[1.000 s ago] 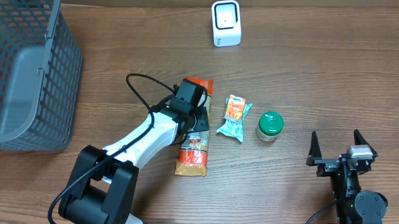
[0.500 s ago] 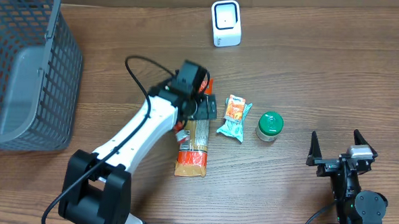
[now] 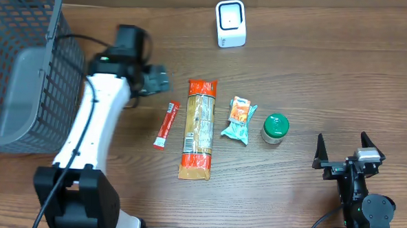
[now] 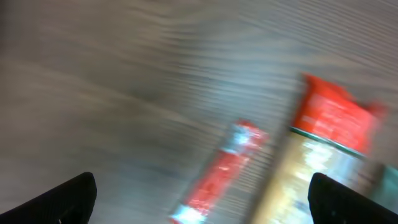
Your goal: Scan the item barcode
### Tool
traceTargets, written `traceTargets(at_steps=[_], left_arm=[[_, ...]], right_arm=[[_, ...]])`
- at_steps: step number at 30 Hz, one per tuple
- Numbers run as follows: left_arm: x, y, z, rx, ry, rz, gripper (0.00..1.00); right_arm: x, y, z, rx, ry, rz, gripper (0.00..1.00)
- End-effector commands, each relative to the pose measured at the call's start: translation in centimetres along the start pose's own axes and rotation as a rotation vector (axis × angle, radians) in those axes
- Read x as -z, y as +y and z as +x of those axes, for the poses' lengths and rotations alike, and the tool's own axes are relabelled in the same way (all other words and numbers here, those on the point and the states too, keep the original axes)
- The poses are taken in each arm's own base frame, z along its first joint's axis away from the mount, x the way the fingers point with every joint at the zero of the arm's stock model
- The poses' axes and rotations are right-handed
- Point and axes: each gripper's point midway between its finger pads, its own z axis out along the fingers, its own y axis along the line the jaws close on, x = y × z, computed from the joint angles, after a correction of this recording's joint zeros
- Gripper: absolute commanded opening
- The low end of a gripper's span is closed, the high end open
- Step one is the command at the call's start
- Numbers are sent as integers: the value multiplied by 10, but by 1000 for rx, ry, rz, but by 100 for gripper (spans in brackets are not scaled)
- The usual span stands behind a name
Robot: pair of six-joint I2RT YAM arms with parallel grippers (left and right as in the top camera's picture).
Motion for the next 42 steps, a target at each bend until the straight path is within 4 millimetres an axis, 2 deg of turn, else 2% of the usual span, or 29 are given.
traceTargets(at_steps=[1, 5, 9, 23, 26, 30, 32, 35, 42], left_arm=[[8, 44, -16, 63, -40, -87, 100], [6, 65, -20, 151, -28, -60, 100], [6, 76, -22, 179, -29, -67, 100], [6, 76, -22, 179, -28, -66, 100], [6, 76, -22, 179, -28, -66, 100], [6, 76, -22, 179, -28, -66, 100], [6, 76, -22, 179, -28, -66, 100], [6, 76, -22, 179, -28, -66, 100], [6, 76, -22, 179, -28, -66, 100]], right_arm=[[0, -1, 2, 4, -2, 2, 100], [0, -1, 2, 4, -2, 2, 100], [0, -1, 2, 4, -2, 2, 100], [0, 0, 2, -15, -2, 1, 100], [0, 0, 2, -111, -2, 1, 100], [0, 0, 2, -330, -2, 1, 100], [0, 7, 1, -403, 2, -43, 100], [2, 19, -8, -402, 0, -115, 100], [18, 25, -69, -391, -57, -168, 100]])
